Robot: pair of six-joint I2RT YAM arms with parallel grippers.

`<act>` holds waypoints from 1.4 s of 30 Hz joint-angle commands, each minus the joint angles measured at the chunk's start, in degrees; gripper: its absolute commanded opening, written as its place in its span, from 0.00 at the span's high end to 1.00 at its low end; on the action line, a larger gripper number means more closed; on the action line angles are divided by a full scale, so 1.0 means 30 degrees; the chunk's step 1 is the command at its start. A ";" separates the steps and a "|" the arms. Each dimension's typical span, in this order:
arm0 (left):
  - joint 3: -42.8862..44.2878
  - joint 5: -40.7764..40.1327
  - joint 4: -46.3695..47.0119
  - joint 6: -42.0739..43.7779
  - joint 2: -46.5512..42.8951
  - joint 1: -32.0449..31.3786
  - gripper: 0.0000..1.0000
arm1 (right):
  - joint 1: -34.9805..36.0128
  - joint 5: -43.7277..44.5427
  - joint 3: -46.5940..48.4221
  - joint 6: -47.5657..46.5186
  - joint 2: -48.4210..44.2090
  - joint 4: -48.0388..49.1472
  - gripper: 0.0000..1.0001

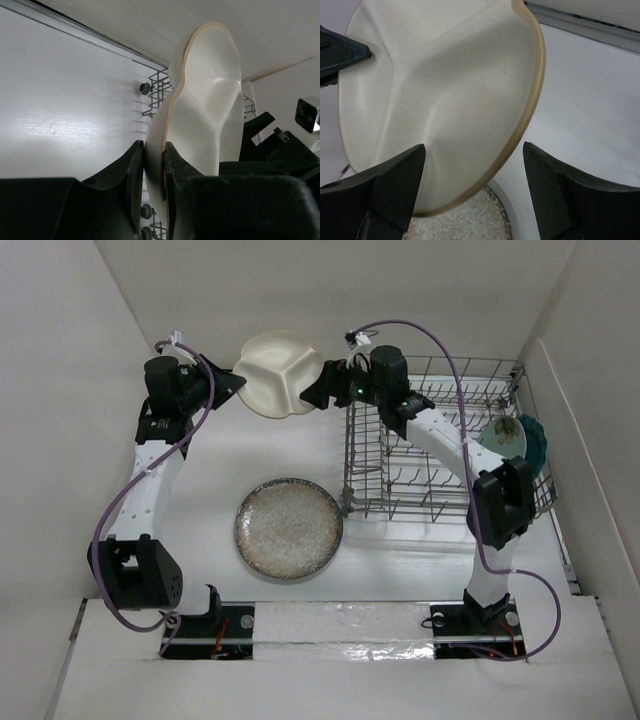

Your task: Load the plates into the dish rack

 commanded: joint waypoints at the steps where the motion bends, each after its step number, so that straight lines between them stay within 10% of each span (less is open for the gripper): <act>1: 0.1736 0.2411 0.5346 -0.2670 -0.2388 0.0099 1.00 | -0.0229 -0.1796 -0.0026 0.1598 -0.0214 0.3410 0.17; 7: -0.0108 0.3965 0.6604 -0.3813 -0.3236 0.0099 1.00 | -0.0229 -0.3732 -0.2135 0.4089 -0.0857 0.9262 0.36; 11: -0.1076 0.4054 0.6256 -0.3377 -0.3939 0.0099 1.00 | -0.0229 -0.4200 -0.3599 0.5696 -0.1618 1.1907 0.74; 17: -0.2277 0.3061 0.4939 -0.2265 -0.4643 0.0099 1.00 | -0.0405 -0.3735 -0.5769 0.8013 -0.3373 1.6245 1.00; 20: -0.2454 0.2591 0.4207 -0.1620 -0.5081 0.0099 1.00 | -0.0610 -0.3004 -0.6590 0.8543 -0.4167 1.6747 1.00; 27: -0.2778 0.2968 0.3765 -0.0622 -0.5757 0.0099 0.63 | -0.0991 -0.1069 -0.7295 0.9745 -0.6423 1.5959 1.00; 42: -0.3943 0.3818 0.4088 -0.0417 -0.7074 0.0099 0.51 | -0.4059 0.1890 -0.9724 1.0803 -1.0230 1.4465 1.00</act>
